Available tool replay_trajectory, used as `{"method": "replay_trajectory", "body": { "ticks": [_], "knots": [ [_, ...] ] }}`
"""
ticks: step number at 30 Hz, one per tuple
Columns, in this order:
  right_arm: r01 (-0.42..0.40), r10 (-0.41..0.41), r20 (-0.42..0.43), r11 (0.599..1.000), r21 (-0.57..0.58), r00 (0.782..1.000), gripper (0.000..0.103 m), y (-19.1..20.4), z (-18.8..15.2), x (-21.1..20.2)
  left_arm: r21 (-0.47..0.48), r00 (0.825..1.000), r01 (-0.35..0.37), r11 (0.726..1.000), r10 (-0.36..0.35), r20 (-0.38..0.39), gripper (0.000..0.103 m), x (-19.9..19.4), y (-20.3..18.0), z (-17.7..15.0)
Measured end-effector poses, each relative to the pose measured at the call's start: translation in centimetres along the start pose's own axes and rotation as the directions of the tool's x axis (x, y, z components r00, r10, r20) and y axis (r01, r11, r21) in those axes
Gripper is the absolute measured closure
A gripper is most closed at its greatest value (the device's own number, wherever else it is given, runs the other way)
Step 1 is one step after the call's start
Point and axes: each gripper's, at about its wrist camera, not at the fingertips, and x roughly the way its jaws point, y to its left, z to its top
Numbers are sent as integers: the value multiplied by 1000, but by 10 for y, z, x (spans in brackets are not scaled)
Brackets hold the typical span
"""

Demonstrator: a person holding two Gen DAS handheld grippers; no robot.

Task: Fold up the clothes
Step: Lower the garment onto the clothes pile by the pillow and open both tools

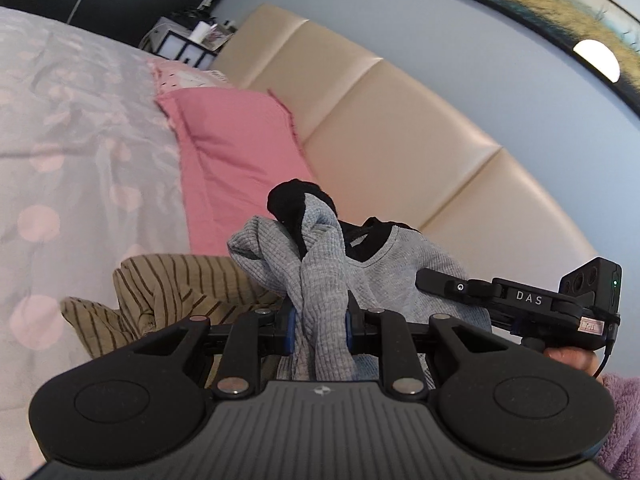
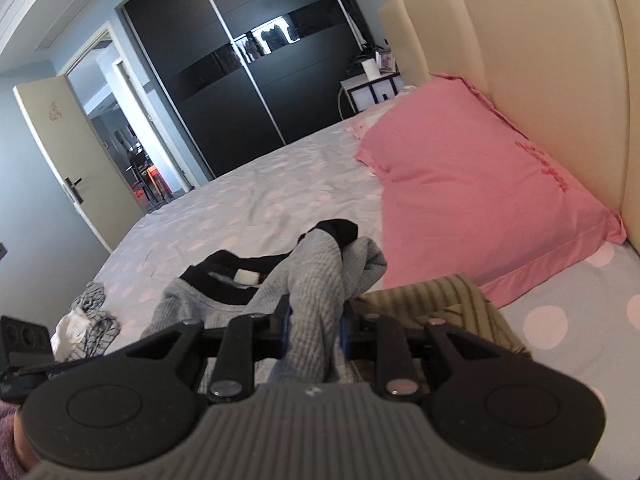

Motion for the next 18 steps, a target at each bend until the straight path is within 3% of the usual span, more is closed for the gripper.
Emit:
{"method": "replay_trajectory", "body": {
  "ticks": [5,9,10,12,13,14,18],
  "knots": [
    [15,-15,11,999,49,1000,77,-31,-18,30,-34,999,-51,998,50,-17,83,21,16,-15],
    [62,-66,45,995,78,997,64,-41,-30,36,-27,996,-89,996,89,-19,76,20,21,-17],
    [84,-89,62,993,79,994,57,-40,-31,33,-17,995,-97,995,97,-11,74,17,18,-17],
    [127,-133,105,990,68,985,53,-36,-30,25,22,992,-123,992,123,5,63,9,9,-16],
    [148,-154,127,987,62,980,53,-33,-29,20,44,990,-143,989,142,23,52,3,4,-15],
    [173,-179,151,984,49,972,53,-30,-26,17,68,985,-168,983,164,56,49,-4,-1,-14],
    [231,-205,254,970,-75,945,68,6,-28,-5,203,963,-244,948,211,171,50,-26,-27,-9]
  ]
}}
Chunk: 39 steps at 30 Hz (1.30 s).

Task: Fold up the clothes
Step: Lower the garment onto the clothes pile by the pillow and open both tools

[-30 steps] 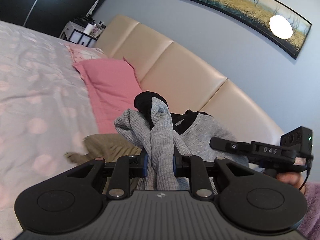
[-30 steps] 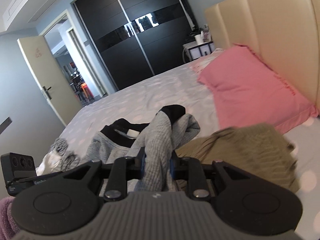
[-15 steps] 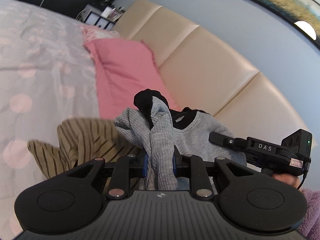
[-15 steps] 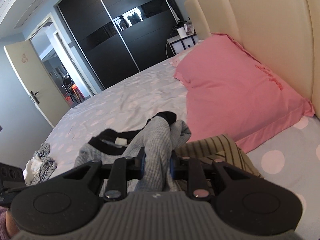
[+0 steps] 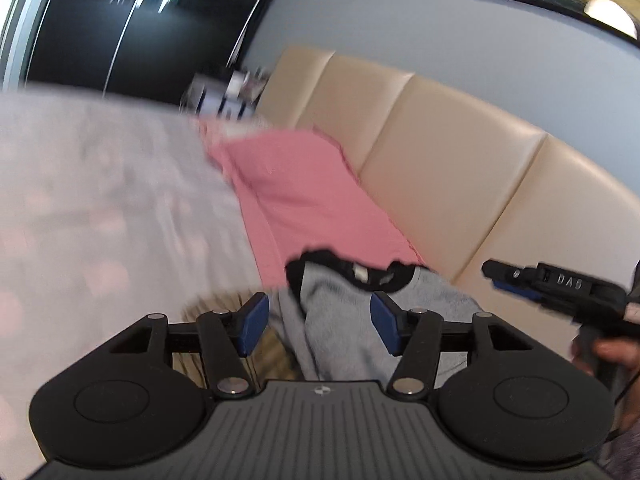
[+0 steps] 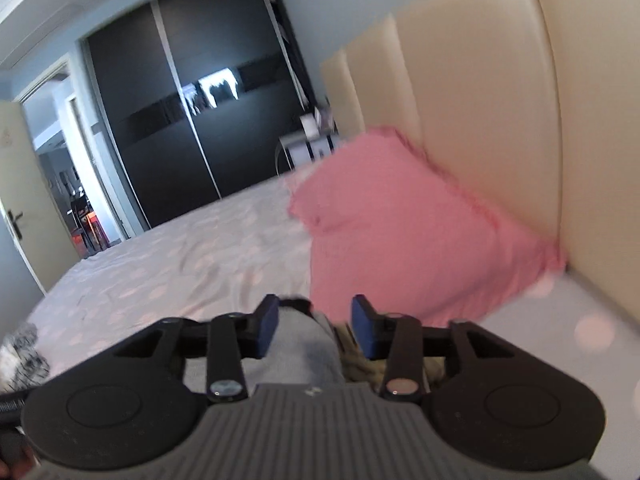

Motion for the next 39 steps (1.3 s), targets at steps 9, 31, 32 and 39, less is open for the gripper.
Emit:
{"method": "replay_trajectory", "body": {
  "ticks": [9,31,32,39],
  "knots": [
    [40,-43,-44,996,-78,998,92,22,-39,25,172,998,0,985,10,-57,85,31,-34,-11],
    [22,-21,-15,997,77,1000,65,-7,-63,32,176,994,-23,984,41,-97,85,39,-28,-28],
    [25,-24,-4,997,69,1000,62,0,-58,24,183,995,-23,983,41,-92,82,30,-29,-26],
    [6,-6,32,1000,13,999,34,71,-23,-39,204,998,-39,978,47,-35,54,-58,-19,-6]
  ]
}}
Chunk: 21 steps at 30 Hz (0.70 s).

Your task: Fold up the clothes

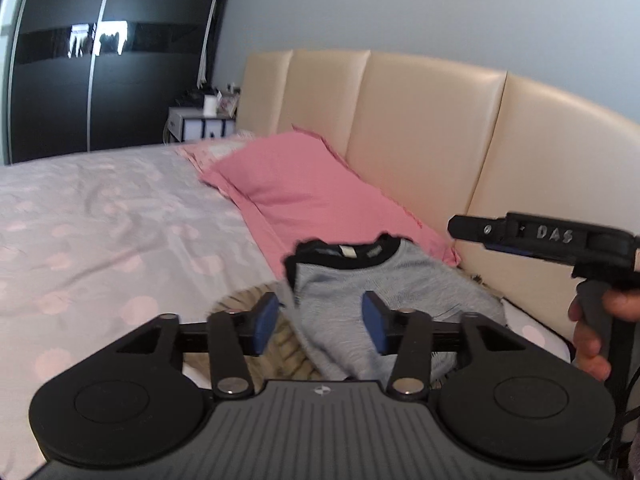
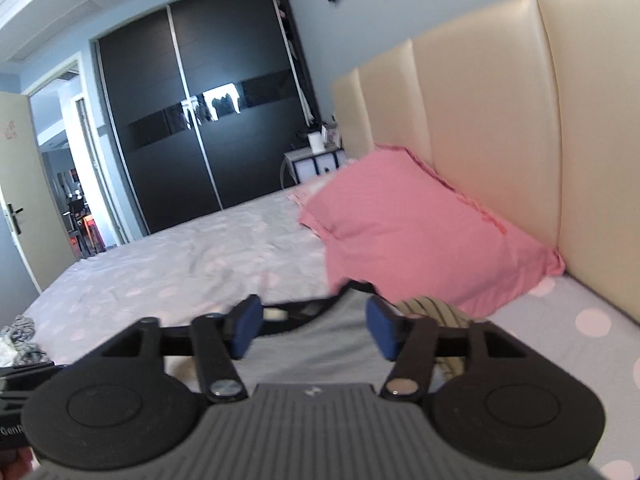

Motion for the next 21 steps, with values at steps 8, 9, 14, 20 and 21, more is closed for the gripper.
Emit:
{"method": "replay_trajectory", "body": {
  "ticks": [8,9,14,20,21],
  "knots": [
    [-63,65,34,996,-67,997,16,116,19,-67,73,997,-71,995,68,41,30,-125,40,8],
    [-65,68,42,995,-72,997,13,130,18,-75,85,994,-100,991,95,62,28,-142,44,7],
    [-102,112,102,990,-101,988,8,201,1,-115,101,961,-235,967,216,173,21,-224,68,-9],
    [-139,151,126,986,-96,981,5,277,-52,-149,12,938,-327,945,322,131,20,-285,102,-48],
    [-134,146,125,986,-103,981,4,290,-64,-152,2,932,-342,940,339,126,20,-293,107,-56]
  ]
}}
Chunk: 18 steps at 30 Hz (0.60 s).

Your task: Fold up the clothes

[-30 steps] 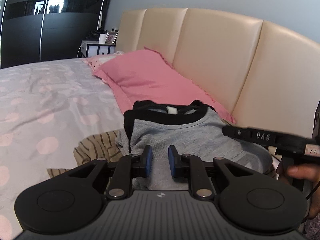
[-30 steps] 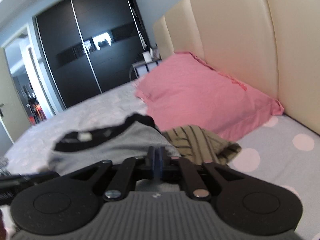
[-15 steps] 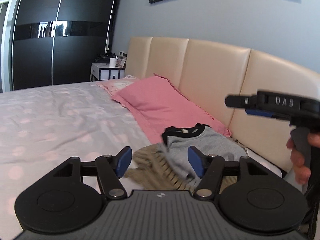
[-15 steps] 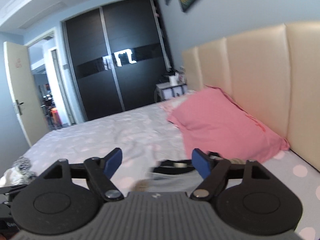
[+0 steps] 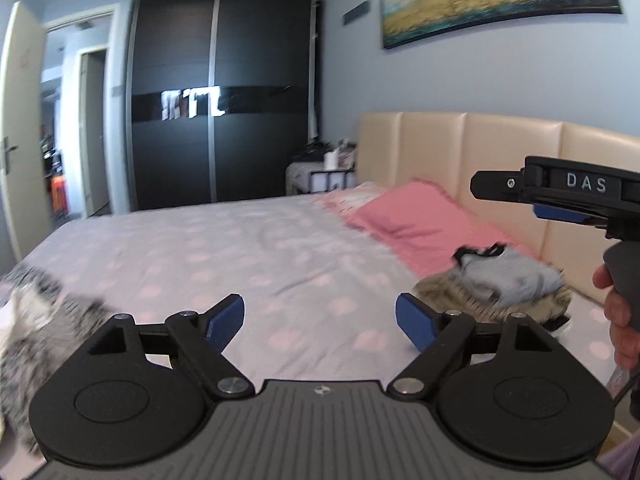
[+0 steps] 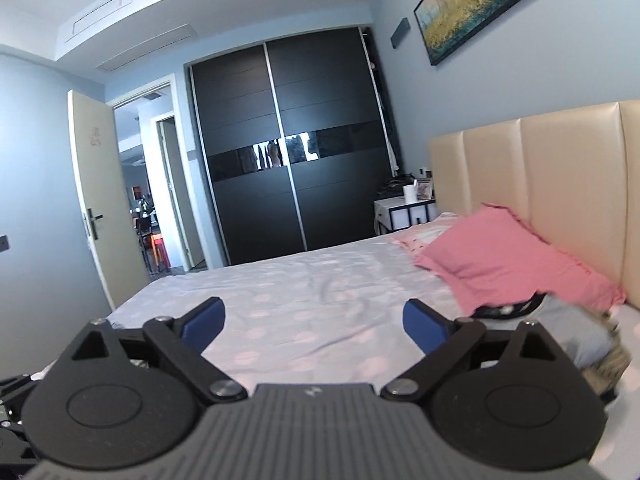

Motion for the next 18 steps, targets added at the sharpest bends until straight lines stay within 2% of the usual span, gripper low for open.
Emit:
{"method": "replay_trajectory", "body": {
  "ticks": [4,10,14,18],
  "knots": [
    [-3,2,-26,999,-42,1000,3,49,-43,-3,-58,997,-79,995,79,-10,20,-14,32,-29],
    [82,-83,-20,995,-56,996,3,98,-115,-6,-122,979,-200,972,194,-54,20,-20,76,-78],
    [109,-114,-33,986,-126,993,3,117,-163,-5,-111,968,-244,963,235,-86,20,-17,97,-107],
    [105,-121,-95,982,-156,988,3,125,-192,7,-109,960,-265,958,251,-121,20,-5,109,-123]
  ]
}}
